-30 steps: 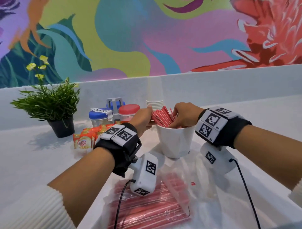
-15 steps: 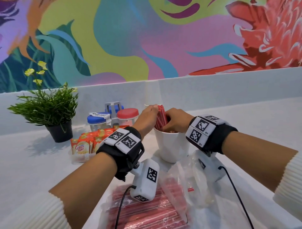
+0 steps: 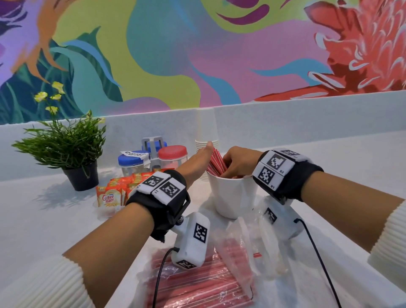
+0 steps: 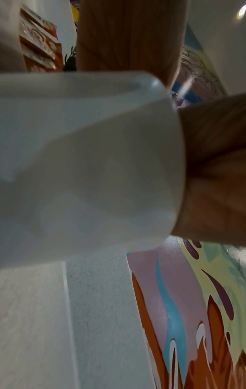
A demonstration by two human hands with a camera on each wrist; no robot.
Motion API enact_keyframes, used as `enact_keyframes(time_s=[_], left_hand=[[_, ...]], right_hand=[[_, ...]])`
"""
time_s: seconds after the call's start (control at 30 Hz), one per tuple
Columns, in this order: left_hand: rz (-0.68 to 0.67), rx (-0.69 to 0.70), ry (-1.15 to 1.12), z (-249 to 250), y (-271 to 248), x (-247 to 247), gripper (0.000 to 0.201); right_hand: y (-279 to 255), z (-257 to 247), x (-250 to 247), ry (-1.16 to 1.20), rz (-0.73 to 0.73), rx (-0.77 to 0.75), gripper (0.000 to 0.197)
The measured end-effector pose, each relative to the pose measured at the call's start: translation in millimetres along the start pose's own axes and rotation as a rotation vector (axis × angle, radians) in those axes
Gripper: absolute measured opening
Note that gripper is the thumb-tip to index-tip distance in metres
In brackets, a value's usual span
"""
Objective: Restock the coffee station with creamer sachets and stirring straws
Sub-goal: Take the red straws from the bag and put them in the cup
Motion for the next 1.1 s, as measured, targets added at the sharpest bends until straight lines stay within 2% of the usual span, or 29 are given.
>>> enact_keyframes(time_s=[0.07,0.17,0.37,0.47,0.57,0.73,0.8,0.97,1.1], left_hand=[[0.026,-0.013,0.0,3,-7,-5,0.062],[0.086,-0.008,0.0,14,-22,-20,0.062],[0.083,0.017,-0.001,36,-69,-39,0.064],[0.095,0.021,-0.052,34,-94,-38,0.063],[0.127,-0.03,-0.083,17,-116,-30,0.061],[0.09,-0.121,-0.065,-18,-152,-10,0.057],[0.063,-0.139,0.007,-29,-162,-4,0.049],[0.025,-0.126,0.266,-50,-173,6,0.027],[0.048,-0.147,0.56,-76,-174,8,0.036]], right_hand=[[-5,-2,-5,0.004,0.017,0.005,0.033],[-17,-8,-26,0.048,0.128,-0.006,0.039],[-71,-19,-51,0.264,0.228,0.0,0.032],[-102,-19,-36,0.306,0.182,0.034,0.015],[-124,-14,-11,0.364,0.12,0.091,0.019],[-149,-6,33,0.465,0.071,0.179,0.019],[-153,-2,45,0.422,0.076,0.206,0.012],[-159,-1,56,0.198,0.09,0.194,0.019],[-160,-9,67,0.162,0.059,0.12,0.038]])
Point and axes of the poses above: each hand's wrist, its own y-axis towards the middle knuckle, its own x-axis out of the palm, z = x × y, the point moved 10 cm from there along y, towards the middle knuckle, and after that the axes turned 1 degree about -z, right-handed, at the moved point
